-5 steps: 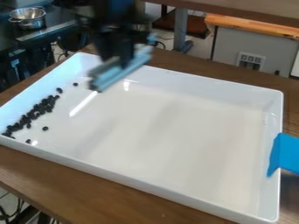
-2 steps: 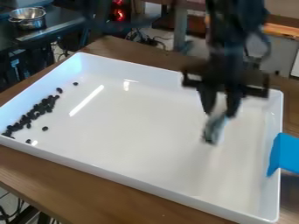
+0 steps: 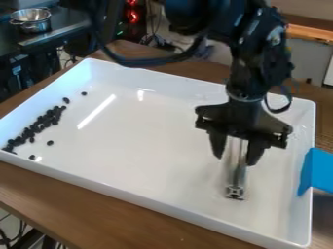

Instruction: Sweep into pile

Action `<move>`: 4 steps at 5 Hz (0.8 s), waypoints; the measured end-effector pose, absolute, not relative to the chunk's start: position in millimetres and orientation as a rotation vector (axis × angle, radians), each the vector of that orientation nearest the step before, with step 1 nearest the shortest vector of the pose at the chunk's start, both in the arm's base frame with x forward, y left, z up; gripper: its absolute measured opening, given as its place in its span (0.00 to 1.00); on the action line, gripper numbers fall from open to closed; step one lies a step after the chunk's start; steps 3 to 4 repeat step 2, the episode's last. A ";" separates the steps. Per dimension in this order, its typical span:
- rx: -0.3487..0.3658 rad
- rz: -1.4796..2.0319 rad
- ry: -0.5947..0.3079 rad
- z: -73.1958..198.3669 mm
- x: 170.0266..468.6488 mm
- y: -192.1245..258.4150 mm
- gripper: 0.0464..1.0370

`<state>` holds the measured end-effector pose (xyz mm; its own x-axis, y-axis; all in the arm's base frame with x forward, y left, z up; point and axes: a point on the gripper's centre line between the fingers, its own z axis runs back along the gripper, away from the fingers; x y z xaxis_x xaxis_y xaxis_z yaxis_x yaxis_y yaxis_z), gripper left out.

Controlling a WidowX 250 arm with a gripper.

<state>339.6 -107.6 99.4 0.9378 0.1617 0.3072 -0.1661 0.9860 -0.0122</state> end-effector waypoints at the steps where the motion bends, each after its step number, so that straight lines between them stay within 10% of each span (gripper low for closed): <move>1: -0.019 0.173 -0.224 122.3 340.8 -104.0 0.95; 4: -0.078 0.163 -0.151 157.3 343.2 -100.0 0.97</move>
